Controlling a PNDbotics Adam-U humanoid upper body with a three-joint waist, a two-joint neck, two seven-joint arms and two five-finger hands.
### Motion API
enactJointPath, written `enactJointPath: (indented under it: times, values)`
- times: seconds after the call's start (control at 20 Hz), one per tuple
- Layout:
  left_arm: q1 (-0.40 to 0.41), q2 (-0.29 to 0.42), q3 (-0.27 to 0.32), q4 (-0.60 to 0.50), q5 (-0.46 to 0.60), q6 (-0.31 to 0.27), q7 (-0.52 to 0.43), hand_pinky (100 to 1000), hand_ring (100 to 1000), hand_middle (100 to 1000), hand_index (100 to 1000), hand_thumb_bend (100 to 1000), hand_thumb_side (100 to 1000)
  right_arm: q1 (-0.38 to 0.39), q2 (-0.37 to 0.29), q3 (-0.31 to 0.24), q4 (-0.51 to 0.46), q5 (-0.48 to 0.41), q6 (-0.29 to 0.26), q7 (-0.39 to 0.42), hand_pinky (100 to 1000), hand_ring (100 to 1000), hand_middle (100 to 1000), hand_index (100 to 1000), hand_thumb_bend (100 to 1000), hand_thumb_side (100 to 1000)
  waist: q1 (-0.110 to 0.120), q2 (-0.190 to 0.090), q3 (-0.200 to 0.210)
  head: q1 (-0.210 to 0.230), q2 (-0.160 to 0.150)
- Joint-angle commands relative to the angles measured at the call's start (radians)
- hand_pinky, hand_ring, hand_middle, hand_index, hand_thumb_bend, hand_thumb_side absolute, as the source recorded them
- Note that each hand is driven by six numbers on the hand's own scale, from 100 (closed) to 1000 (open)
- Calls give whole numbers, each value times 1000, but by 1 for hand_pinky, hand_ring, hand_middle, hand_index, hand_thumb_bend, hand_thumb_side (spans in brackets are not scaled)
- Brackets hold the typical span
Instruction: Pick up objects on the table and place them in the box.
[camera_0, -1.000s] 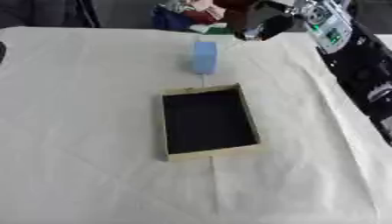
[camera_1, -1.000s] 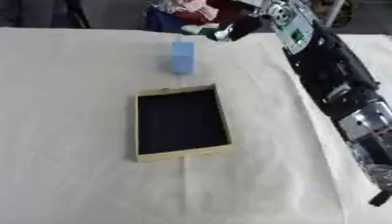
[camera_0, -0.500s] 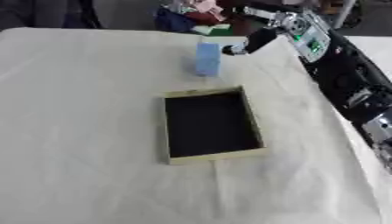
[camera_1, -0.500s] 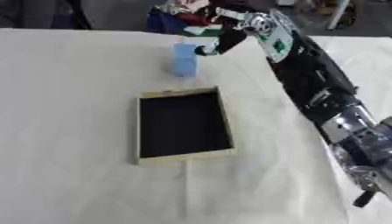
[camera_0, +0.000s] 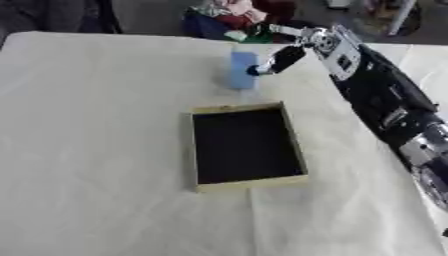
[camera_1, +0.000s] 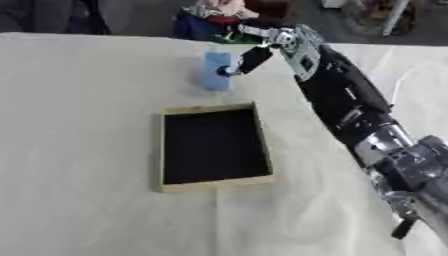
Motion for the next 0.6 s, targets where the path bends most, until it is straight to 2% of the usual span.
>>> enactJointPath:
  times: [0.05,0.35,0.6]
  values:
    - [-23,9,5,-20,8,-2,-3,755,808,843,890,356,804,-16,-28,-19,8,16,8,-41,888,906,888,964,459,409,4,-13,8,-13,-16]
    - [-28,4,2,-23,10,-2,-7,756,807,841,890,356,805,-13,-33,-33,49,29,31,-105,874,891,870,955,465,397,4,-3,33,-21,-28]
    - [-28,1,1,-21,12,-1,-8,755,807,841,889,356,804,-8,-31,-34,69,29,32,-115,872,884,846,950,464,391,3,4,36,-23,-34]
